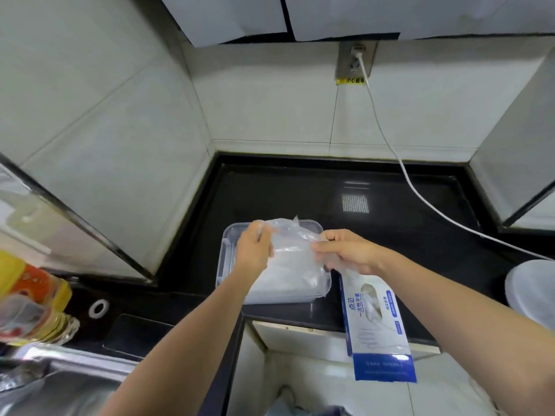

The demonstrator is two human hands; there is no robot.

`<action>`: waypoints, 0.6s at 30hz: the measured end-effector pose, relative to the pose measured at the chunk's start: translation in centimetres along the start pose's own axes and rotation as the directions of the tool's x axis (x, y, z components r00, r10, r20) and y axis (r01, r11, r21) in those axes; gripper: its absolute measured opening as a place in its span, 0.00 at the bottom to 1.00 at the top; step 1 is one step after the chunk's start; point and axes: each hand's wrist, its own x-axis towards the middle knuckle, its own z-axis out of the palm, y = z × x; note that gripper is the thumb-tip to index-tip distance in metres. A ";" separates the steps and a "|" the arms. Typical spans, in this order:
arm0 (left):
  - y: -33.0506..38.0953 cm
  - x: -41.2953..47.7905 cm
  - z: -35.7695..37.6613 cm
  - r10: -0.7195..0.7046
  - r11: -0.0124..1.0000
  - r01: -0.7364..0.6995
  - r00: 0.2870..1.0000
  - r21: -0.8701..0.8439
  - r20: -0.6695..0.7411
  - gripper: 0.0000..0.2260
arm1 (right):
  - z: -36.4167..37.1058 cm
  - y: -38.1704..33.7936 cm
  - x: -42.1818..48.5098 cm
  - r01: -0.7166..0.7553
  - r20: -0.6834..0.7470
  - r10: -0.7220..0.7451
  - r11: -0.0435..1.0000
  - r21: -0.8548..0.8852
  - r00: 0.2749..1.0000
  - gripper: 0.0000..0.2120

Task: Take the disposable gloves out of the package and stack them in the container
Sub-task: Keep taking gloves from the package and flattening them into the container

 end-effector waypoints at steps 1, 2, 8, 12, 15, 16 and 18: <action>-0.6 0.4 -0.6 -0.005 1.000 0.005 1.000 -0.005 -0.014 0.08 | 0.0 -0.3 0.3 -0.023 -0.044 0.021 0.999 -0.034 0.999 0.05; -1.1 0.6 -1.0 -0.009 1.000 0.009 1.000 -0.001 -0.023 0.09 | -0.2 -0.4 0.5 -0.056 -0.080 0.048 0.994 -0.093 0.996 0.04; -4.2 0.9 -2.2 0.081 0.929 -0.059 0.996 0.366 -0.045 0.08 | 0.1 0.3 2.7 -0.125 -0.289 0.020 0.928 -0.350 0.957 0.13; -4.8 0.9 -2.1 0.126 0.812 -0.086 0.992 0.578 -0.029 0.12 | 1.8 0.2 4.6 0.061 -0.386 -0.421 0.737 -0.673 0.821 0.17; -5.0 0.9 -2.0 0.138 0.678 -0.069 0.990 0.732 -0.036 0.20 | 3.9 0.2 4.8 0.176 -0.239 -0.668 0.491 -0.853 0.705 0.11; -5.1 0.9 -1.9 0.136 0.657 -0.058 0.990 0.752 -0.042 0.21 | 4.5 0.5 4.8 0.241 -0.156 -0.668 0.462 -0.854 0.728 0.08; -5.3 1.0 -2.1 0.106 0.635 -0.030 0.993 0.772 -0.049 0.22 | 5.5 1.6 5.6 0.250 -0.020 -0.508 0.457 -0.854 0.861 0.09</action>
